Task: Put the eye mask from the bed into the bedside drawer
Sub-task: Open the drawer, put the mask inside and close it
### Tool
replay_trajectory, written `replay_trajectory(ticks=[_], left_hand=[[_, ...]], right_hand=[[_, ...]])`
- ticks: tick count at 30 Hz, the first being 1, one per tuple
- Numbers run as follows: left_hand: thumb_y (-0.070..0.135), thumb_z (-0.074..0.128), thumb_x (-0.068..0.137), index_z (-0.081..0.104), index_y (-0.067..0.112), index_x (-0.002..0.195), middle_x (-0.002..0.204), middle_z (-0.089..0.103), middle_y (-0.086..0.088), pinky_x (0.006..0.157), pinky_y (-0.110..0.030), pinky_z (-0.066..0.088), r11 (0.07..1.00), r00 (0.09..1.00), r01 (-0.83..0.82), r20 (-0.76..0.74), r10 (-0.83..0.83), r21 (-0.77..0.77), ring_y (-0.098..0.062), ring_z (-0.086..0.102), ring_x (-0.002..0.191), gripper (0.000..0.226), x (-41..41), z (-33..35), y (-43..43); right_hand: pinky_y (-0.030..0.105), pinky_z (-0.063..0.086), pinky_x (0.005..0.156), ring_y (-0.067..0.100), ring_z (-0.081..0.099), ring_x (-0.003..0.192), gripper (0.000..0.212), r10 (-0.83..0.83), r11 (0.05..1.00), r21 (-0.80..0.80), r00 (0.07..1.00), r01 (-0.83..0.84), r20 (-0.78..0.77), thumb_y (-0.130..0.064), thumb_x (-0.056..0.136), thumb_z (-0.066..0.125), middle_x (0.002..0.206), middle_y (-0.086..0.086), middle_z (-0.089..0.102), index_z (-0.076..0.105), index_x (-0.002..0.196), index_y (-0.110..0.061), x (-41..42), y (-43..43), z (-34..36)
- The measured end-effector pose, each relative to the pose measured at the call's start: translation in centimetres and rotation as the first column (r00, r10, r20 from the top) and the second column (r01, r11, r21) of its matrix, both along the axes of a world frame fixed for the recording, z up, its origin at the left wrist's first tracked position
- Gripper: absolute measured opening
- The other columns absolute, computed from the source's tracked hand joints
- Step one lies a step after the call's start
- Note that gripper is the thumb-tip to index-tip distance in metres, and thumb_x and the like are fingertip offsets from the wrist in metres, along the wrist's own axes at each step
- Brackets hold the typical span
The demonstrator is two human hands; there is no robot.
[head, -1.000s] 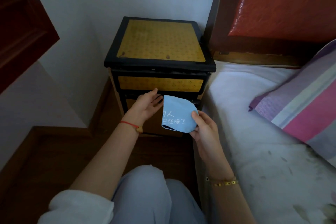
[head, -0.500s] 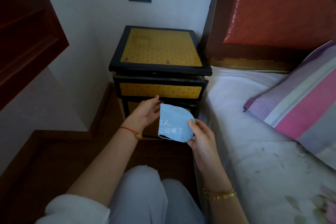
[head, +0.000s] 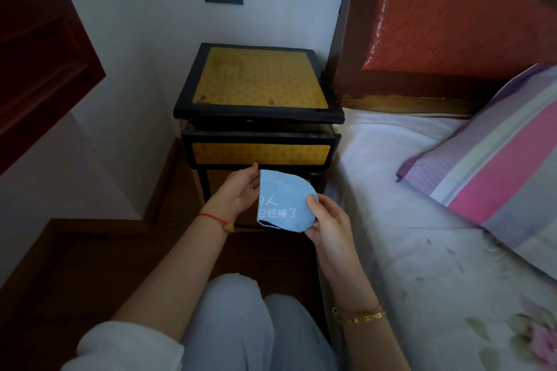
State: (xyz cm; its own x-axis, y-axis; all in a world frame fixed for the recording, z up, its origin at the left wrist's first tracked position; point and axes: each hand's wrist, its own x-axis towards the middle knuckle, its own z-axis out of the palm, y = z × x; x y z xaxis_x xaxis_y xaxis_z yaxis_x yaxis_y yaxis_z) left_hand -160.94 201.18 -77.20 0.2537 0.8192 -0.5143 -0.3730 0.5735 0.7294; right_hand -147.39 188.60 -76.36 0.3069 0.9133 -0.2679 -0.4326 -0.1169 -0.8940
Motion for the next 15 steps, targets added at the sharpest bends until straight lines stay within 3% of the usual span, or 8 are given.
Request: replay_trajectory(ticks=[6, 11, 15], left_hand=[[0.022, 0.041, 0.107, 0.045, -0.004, 0.145, 0.147, 0.052, -0.025, 0.117, -0.052, 0.036, 0.999, 0.998, 0.052, -0.045, -0.051, 0.008, -0.039, 0.049, 0.138, 0.046, -0.9, 0.3, -2.7], [0.022, 0.038, 0.108, 0.048, 0.0, 0.145, 0.147, 0.054, -0.021, 0.115, -0.047, 0.039, 0.992, 0.992, 0.123, -0.022, -0.124, -0.04, -0.038, 0.049, 0.139, 0.044, -1.8, 1.0, -6.1], [0.019, 0.041, 0.106, 0.048, 0.003, 0.145, 0.149, 0.053, -0.019, 0.12, -0.045, 0.034, 0.983, 0.987, 0.159, 0.031, -0.157, -0.089, -0.035, 0.047, 0.141, 0.044, -2.7, 1.5, -8.3]], right_hand=[[0.027, 0.061, 0.071, 0.016, 0.075, 0.095, 0.008, 0.008, 1.0, 0.012, 1.0, -0.008, -0.018, -0.017, 0.093, 0.062, 0.093, -0.001, 0.079, 0.07, 0.092, -0.019, 0.0, -0.4, 0.5], [0.029, 0.061, 0.076, 0.016, 0.074, 0.096, 0.008, 0.024, 0.999, 0.028, 0.999, -0.023, -0.046, -0.017, 0.093, 0.062, 0.098, 0.0, 0.078, 0.069, 0.097, -0.018, -0.4, -1.2, 1.0], [0.025, 0.061, 0.069, 0.013, 0.075, 0.09, 0.006, 0.03, 0.999, 0.035, 0.996, -0.028, -0.079, -0.015, 0.092, 0.063, 0.086, -0.005, 0.08, 0.067, 0.094, -0.019, -0.9, -2.1, 1.3]])
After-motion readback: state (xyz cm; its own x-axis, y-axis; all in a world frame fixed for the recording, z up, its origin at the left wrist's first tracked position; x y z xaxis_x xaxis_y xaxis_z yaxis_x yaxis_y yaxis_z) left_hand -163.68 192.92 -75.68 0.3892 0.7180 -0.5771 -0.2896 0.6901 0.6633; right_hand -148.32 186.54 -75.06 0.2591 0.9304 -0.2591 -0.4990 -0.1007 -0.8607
